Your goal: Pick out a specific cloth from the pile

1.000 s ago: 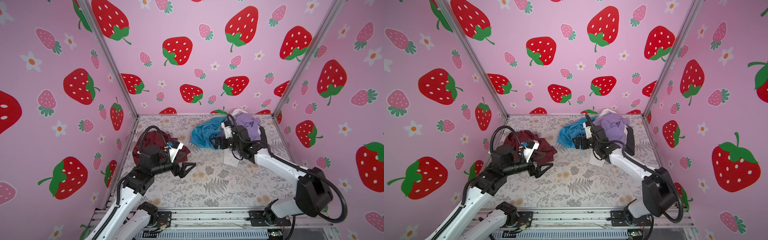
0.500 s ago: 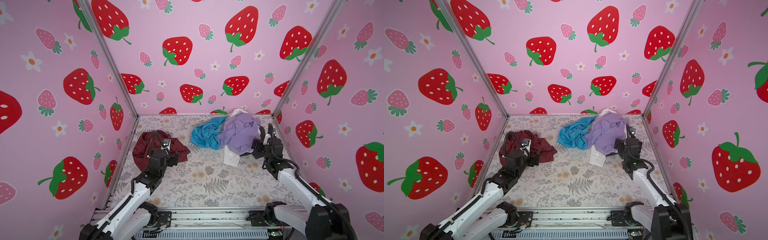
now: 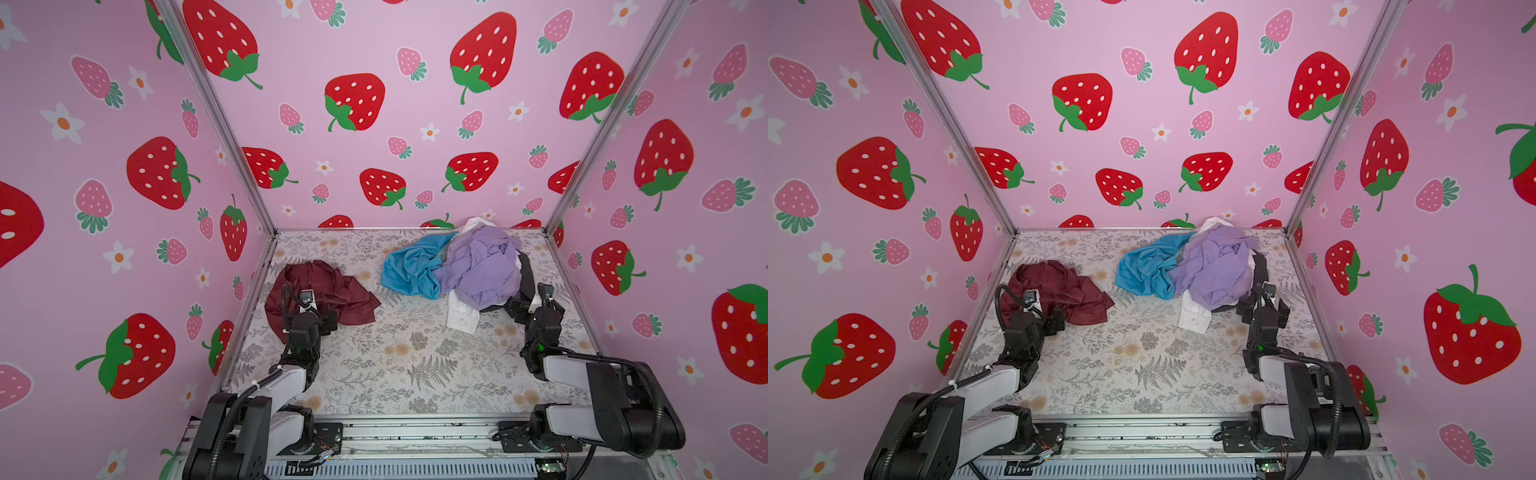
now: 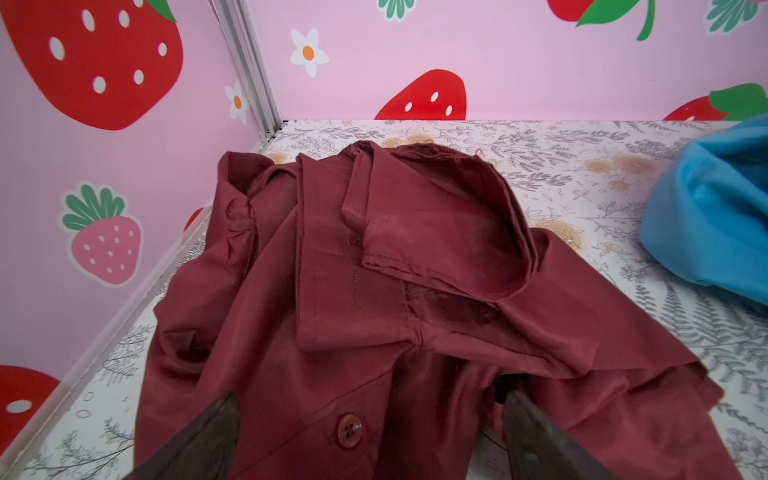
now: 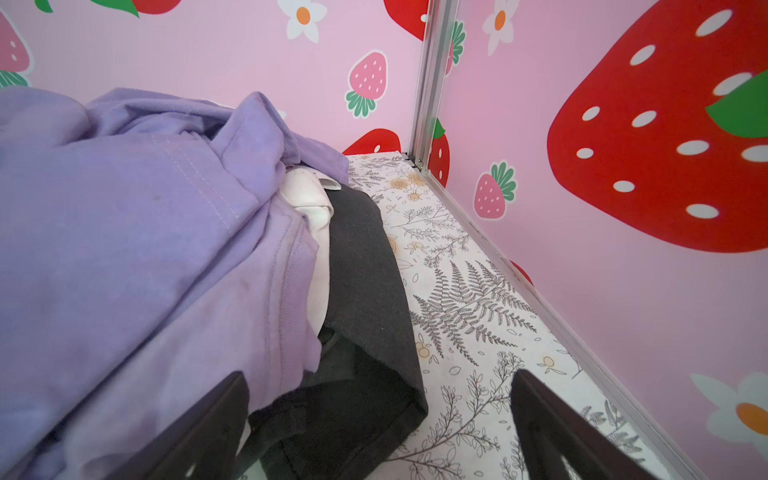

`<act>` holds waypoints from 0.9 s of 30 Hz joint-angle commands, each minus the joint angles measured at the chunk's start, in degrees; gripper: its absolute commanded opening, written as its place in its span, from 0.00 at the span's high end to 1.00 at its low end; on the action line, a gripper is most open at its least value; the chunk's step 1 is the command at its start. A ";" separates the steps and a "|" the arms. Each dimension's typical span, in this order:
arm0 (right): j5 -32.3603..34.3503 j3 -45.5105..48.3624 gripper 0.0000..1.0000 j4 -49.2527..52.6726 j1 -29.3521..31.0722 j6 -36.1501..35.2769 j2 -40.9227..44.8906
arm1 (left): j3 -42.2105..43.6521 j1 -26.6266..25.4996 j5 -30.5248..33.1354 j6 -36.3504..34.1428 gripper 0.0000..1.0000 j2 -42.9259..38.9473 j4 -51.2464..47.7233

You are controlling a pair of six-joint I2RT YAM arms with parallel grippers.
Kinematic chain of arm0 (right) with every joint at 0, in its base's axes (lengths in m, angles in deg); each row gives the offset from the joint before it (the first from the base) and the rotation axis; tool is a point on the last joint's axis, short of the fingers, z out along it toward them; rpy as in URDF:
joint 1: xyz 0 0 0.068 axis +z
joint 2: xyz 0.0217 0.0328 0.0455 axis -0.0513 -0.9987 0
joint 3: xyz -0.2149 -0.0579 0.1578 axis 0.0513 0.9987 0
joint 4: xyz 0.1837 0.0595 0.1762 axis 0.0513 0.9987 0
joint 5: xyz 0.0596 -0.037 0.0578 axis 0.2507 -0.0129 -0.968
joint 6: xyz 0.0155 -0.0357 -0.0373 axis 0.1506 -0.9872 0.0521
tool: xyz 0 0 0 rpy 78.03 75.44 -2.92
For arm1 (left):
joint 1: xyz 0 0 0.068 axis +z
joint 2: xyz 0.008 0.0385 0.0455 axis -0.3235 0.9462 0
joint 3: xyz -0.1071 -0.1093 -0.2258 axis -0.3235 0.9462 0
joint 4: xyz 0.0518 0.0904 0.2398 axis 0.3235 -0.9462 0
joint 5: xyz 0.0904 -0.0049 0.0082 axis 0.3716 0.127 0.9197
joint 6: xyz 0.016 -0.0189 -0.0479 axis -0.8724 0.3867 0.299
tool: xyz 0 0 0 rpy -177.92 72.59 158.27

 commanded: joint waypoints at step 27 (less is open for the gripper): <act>-13.49 -2.58 0.00 -12.56 -0.54 -6.90 -12.85 | -6.48 9.76 -19.31 3.80 0.01 18.95 15.63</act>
